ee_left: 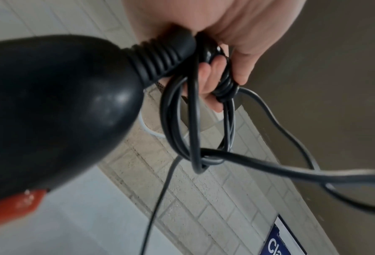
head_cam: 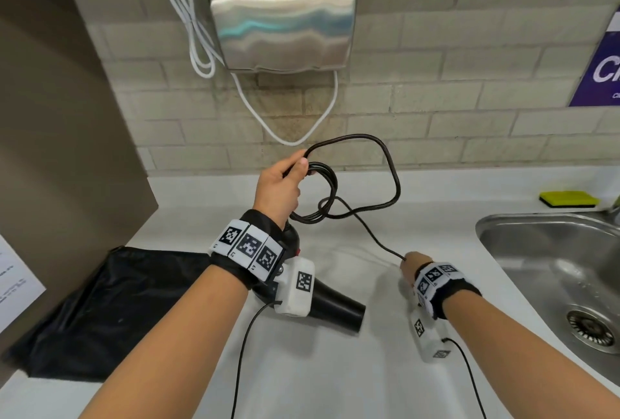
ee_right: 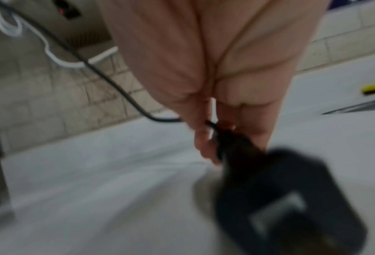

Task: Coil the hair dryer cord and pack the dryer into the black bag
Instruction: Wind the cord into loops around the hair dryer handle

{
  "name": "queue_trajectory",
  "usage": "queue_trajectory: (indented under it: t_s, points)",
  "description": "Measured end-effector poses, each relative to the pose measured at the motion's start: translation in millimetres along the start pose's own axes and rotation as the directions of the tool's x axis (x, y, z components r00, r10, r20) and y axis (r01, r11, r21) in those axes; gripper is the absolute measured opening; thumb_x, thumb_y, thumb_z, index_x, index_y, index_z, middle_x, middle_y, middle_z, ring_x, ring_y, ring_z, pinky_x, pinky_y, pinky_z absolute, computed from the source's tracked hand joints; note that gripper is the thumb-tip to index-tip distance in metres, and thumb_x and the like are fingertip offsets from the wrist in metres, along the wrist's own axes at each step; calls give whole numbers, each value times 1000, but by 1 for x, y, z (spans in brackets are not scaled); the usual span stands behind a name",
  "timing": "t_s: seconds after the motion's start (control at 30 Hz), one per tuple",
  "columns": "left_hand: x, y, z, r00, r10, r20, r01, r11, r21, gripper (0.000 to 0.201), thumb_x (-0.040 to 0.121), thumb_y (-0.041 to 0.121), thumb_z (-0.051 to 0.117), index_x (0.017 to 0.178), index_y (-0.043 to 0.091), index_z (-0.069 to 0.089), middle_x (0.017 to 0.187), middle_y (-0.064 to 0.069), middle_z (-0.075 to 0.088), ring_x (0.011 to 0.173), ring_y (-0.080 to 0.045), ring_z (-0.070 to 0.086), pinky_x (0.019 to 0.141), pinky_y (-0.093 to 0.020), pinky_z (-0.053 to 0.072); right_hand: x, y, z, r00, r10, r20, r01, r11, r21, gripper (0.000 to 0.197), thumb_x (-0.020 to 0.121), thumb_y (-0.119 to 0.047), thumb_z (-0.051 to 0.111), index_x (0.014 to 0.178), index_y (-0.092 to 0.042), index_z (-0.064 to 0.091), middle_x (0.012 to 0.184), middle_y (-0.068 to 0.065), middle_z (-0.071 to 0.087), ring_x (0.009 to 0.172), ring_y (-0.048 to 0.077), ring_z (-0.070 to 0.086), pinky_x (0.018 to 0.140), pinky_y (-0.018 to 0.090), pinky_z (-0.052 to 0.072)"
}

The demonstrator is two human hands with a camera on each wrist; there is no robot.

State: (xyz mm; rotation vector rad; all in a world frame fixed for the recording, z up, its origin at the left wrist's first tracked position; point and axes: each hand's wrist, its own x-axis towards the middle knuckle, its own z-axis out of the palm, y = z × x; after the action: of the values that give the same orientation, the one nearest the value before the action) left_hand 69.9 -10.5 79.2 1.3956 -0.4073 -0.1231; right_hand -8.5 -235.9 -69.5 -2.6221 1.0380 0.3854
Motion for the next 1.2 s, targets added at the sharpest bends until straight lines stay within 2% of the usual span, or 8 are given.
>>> queue_trajectory:
  t_s: [0.17, 0.23, 0.33, 0.47, 0.77, 0.93, 1.1, 1.2]
  points:
    - [-1, 0, 8, 999, -7, 45, 8, 1000, -7, 28, 96, 16, 49, 120, 26, 57, 77, 0, 61, 35, -3, 21, 37, -15, 20, -10, -33, -10, 952, -151, -265, 259, 858, 443, 41, 88, -21, 56, 128, -17, 48, 125, 12, 54, 114, 27, 53, 95, 28, 42]
    - [-2, 0, 10, 997, -13, 73, 13, 1000, 5, 26, 96, 16, 49, 117, 29, 57, 77, 0, 62, 36, -3, 21, 38, -16, 20, -21, -54, -21, 842, -300, -448, 495, 761, 419, 47, 84, -13, 59, 129, -21, 48, 127, 11, 51, 111, 17, 53, 98, 30, 42]
    - [-3, 1, 9, 994, -39, 100, 39, 999, 0, 27, 96, 17, 49, 119, 24, 59, 79, -1, 63, 36, -3, 23, 39, -17, 21, -49, -84, -41, 622, -581, -524, 782, 428, 454, 58, 80, 15, 46, 130, -15, 46, 128, 8, 48, 101, 2, 48, 85, 13, 41]
    - [-3, 3, 2, 988, -49, 144, 59, 996, -66, 30, 97, 16, 46, 125, 13, 57, 79, -5, 62, 33, -1, 26, 34, -13, 22, -76, -103, -49, 473, -773, -424, 740, 86, 668, 47, 78, 4, 51, 118, -20, 54, 120, -4, 50, 77, -8, 55, 55, 12, 42]
    - [-4, 0, -1, 992, -31, 119, 39, 997, -70, 28, 97, 17, 47, 122, 14, 59, 78, -3, 62, 36, -2, 23, 34, -13, 21, -72, -108, -39, 488, -814, -315, 433, -87, 897, 40, 73, 6, 52, 96, -25, 62, 100, -15, 69, 56, 9, 59, 40, 16, 42]
    - [-4, -1, 1, 994, -22, 102, 25, 999, -24, 28, 96, 18, 49, 122, 15, 59, 78, -2, 63, 36, -2, 24, 35, -14, 22, -68, -109, -36, 573, -725, -382, 619, 78, 781, 35, 72, 12, 43, 83, -18, 57, 71, 5, 52, 48, 1, 44, 44, 16, 34]
    - [-8, 0, -1, 994, -23, 106, 24, 1000, -8, 28, 96, 18, 49, 121, 14, 60, 78, -2, 62, 35, -2, 22, 36, -14, 19, -38, -93, -38, 851, -240, -467, 509, 162, 845, 33, 91, 6, 41, 68, -15, 52, 40, -5, 45, 28, 1, 36, 35, 14, 30]
    - [-9, 1, -5, 996, -22, 92, 24, 1000, -18, 27, 96, 18, 49, 120, 14, 61, 77, -2, 63, 35, -2, 22, 36, -14, 19, -10, -64, -39, 919, 103, -380, 353, 211, 912, 22, 92, 0, 40, 77, -8, 54, 48, 3, 47, 22, 1, 39, 30, 12, 32]
